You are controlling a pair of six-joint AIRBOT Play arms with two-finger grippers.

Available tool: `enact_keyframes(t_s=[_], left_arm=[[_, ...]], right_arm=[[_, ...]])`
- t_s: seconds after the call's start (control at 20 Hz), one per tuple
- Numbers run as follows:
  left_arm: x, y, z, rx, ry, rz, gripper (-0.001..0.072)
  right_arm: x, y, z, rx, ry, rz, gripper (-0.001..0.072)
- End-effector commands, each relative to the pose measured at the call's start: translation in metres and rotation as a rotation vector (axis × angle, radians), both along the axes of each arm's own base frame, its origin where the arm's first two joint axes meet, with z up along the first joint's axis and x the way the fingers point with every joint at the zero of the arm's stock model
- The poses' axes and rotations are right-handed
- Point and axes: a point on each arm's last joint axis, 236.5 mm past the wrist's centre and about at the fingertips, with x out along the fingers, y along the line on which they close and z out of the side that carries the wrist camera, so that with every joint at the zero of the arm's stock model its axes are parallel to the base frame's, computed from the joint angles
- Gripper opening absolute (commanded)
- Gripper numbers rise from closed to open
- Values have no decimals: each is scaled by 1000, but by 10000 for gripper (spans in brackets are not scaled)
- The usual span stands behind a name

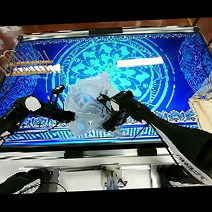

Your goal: Fold the shirts.

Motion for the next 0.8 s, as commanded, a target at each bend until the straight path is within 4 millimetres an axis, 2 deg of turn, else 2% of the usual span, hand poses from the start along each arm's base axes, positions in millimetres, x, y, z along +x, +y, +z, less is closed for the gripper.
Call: enact_keyframes(t_s=[0.0, 0.05, 0.15, 0.2, 0.25, 0.35, 0.4, 0.5, 0.6, 0.7, 0.75], left_arm=[[0, 0, 0, 0, 0, 0, 51], [0, 0, 0, 0, -1, 0, 51], [1, 0, 2, 2, -17, -24, 51], [4, 0, 5, 0, -28, -29, 51], [10, -2, 13, -5, -52, -33, 51], [31, -8, 42, -24, -136, -42, 51], [47, -13, 68, -41, -203, -41, 51], [80, -22, 139, -85, -375, -40, 51], [103, -27, 232, -132, -587, -38, 51], [108, -25, 316, -161, -775, -35, 51], [104, -23, 353, -175, -854, -35, 51]], right_arm=[[-5, 9, -7, 92, 111, -43, 177], [-2, 7, -4, 102, 112, -52, 131], [7, 11, 16, 167, 87, -22, 130], [15, 16, 34, 215, 47, -7, 77], [25, 20, 54, 252, -6, 4, 82], [47, 26, 104, 318, -151, 41, 82], [63, 25, 134, 332, -255, 52, 82], [102, 9, 197, 304, -505, 38, 82], [146, -28, 271, 225, -800, -48, 82], [171, -71, 341, 151, -1025, -187, 82], [174, -85, 364, 128, -1087, -230, 82]])
